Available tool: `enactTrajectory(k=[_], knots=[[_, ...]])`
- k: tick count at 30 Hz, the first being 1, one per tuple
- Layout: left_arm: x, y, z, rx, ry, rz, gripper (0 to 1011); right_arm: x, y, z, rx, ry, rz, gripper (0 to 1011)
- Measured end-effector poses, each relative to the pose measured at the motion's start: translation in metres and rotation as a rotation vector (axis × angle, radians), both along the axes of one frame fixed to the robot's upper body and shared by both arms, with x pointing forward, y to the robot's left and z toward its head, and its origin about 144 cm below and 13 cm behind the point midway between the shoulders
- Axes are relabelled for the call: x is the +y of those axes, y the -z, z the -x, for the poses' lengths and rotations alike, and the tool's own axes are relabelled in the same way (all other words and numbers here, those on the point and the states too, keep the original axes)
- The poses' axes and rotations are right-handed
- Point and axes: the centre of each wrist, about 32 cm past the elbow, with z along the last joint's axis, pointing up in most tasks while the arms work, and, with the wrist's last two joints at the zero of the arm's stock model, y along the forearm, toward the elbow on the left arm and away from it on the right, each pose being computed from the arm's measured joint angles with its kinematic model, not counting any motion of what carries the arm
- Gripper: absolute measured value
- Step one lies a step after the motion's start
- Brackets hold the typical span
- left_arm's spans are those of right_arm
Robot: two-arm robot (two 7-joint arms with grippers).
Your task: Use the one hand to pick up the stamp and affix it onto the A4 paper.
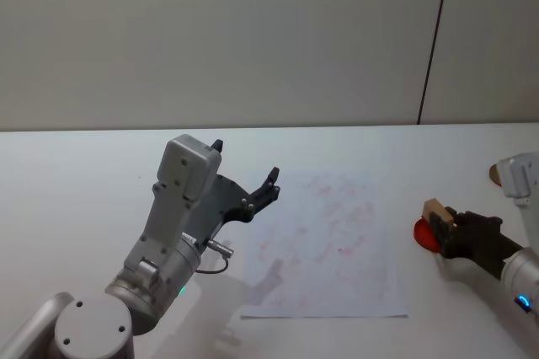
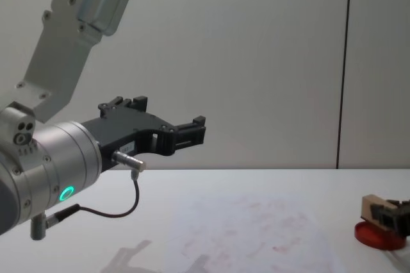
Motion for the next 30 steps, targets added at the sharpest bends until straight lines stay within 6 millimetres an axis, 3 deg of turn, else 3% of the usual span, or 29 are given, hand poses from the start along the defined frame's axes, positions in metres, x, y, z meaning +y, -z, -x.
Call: enactTrajectory(k=[12, 30], knots=[[0.0000, 0.0000, 0.0000, 0.000, 0.000, 0.000, 993, -0.0025, 0.0035, 0.0004, 0.011, 0.011, 0.009, 232], [0.0000, 0.0000, 0.0000, 0.000, 0.000, 0.000, 993, -0.0031, 0.0031, 0.0002, 0.018, 0.006, 0.014, 780]])
